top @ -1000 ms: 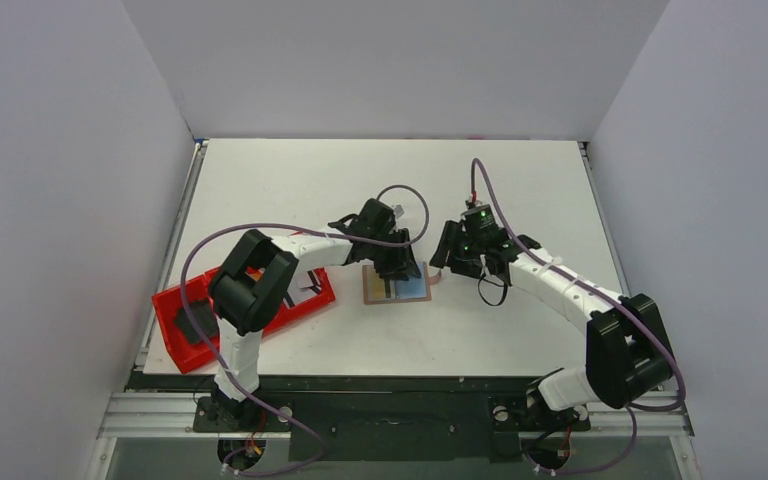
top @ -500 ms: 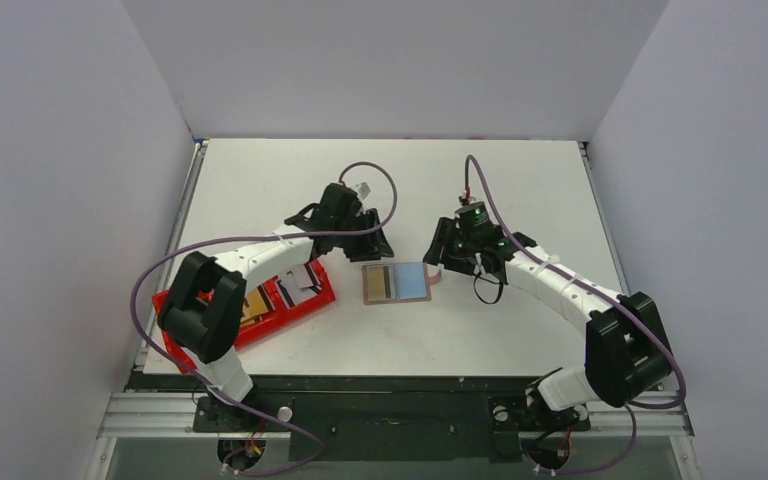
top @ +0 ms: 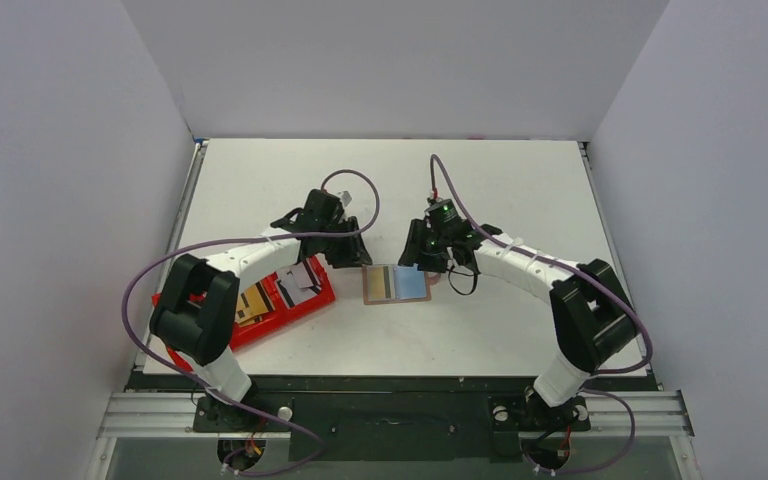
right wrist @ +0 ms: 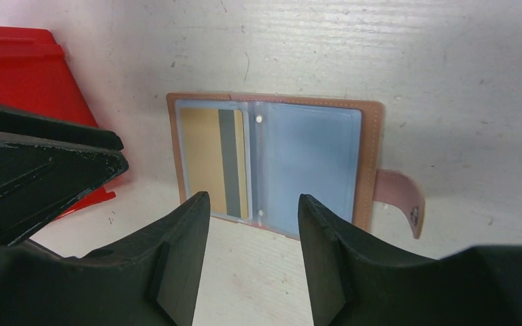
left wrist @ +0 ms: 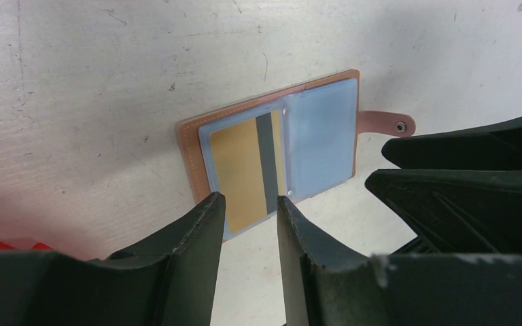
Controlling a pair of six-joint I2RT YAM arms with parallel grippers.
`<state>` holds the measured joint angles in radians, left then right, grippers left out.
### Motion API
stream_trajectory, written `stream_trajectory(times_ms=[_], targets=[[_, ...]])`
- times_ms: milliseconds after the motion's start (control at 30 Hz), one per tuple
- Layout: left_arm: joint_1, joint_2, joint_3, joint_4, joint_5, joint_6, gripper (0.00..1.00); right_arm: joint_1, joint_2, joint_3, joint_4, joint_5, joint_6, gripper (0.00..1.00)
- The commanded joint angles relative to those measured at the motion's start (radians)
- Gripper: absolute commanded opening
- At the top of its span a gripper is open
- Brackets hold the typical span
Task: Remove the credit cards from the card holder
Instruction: Remove the credit card from the card holder.
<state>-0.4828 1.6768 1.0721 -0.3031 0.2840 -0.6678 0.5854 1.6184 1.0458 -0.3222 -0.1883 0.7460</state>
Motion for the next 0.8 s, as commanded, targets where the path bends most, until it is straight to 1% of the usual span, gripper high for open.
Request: stream_trajectory(times_ms=[0, 67, 233, 433, 767], targets=[[0.005, 0.029, -0.001, 0.011, -0.011, 0.022, 0.29, 0.014, 0.041, 0.055, 0.056, -0.029, 0.011, 0.46], [0.006, 0.042, -0.001, 0.017, -0.008, 0.021, 0.27, 0.015, 0.062, 0.059, 0.063, -0.039, 0.013, 0.43], [0.006, 0.072, 0.006, 0.024, 0.000, 0.017, 0.21, 0.015, 0.114, 0.068, 0.079, -0.068, 0.016, 0.41], [0.004, 0.099, 0.007, 0.034, 0.006, 0.008, 0.18, 0.015, 0.155, 0.074, 0.086, -0.095, 0.015, 0.40], [-0.004, 0.139, 0.013, 0.042, 0.030, 0.000, 0.14, 0.015, 0.199, 0.081, 0.103, -0.119, 0.019, 0.36]])
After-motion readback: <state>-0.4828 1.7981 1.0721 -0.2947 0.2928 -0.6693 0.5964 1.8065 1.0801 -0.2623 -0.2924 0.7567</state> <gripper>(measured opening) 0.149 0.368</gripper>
